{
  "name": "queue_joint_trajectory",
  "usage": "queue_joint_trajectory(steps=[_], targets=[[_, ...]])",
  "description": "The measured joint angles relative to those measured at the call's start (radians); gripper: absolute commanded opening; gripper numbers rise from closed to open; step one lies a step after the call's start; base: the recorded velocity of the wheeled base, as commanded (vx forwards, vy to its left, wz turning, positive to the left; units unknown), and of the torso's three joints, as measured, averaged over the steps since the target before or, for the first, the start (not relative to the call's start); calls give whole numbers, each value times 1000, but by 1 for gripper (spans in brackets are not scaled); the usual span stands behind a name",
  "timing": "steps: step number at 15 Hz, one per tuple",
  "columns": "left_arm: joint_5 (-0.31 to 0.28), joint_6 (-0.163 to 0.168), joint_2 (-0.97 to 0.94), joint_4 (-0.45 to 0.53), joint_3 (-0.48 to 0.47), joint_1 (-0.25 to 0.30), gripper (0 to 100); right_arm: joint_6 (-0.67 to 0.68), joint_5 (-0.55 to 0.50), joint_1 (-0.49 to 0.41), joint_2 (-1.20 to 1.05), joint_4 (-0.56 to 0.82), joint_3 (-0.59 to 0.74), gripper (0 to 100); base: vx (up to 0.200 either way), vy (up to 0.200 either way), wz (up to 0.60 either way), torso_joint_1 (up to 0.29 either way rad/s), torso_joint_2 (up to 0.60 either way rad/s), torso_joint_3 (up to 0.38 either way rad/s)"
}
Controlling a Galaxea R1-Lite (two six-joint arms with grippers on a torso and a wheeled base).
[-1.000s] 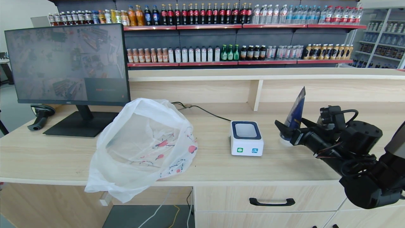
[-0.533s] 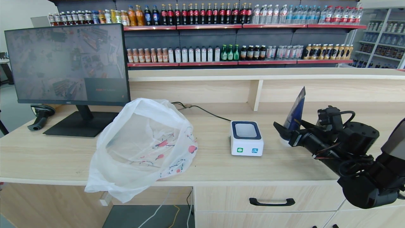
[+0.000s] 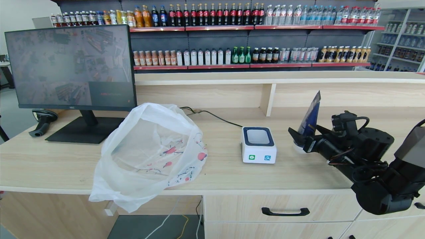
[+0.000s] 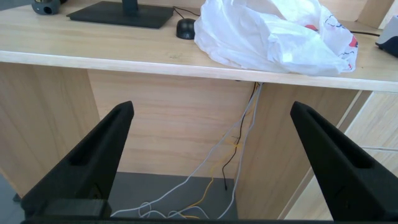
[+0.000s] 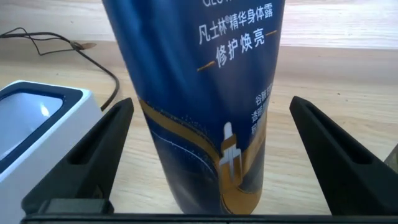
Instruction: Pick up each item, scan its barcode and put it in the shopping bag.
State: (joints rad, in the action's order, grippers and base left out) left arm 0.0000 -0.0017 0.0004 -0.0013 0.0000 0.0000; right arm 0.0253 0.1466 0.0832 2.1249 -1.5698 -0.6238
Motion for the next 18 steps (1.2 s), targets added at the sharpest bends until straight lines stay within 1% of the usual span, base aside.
queue_joint_trajectory(steps=[2,6,8,11,15,18], targets=[[0,0,0,0,0,0,100,-12,-29,-4,13,0,-11,100,0,0,0,0,0,0],[0,0,0,0,0,0,100,-37,-143,-1,39,0,-47,100,0,0,0,0,0,0],[0,0,0,0,0,0,100,-42,-180,4,49,0,-63,100,0,0,0,0,0,0],[0,0,0,0,0,0,100,-38,-185,9,60,0,-86,100,0,0,0,0,0,0],[0,0,0,0,0,0,100,-16,-183,28,65,0,-87,100,0,0,0,0,0,0],[0,0,0,0,0,0,100,-7,-183,25,65,0,-83,100,0,0,0,0,0,0]])
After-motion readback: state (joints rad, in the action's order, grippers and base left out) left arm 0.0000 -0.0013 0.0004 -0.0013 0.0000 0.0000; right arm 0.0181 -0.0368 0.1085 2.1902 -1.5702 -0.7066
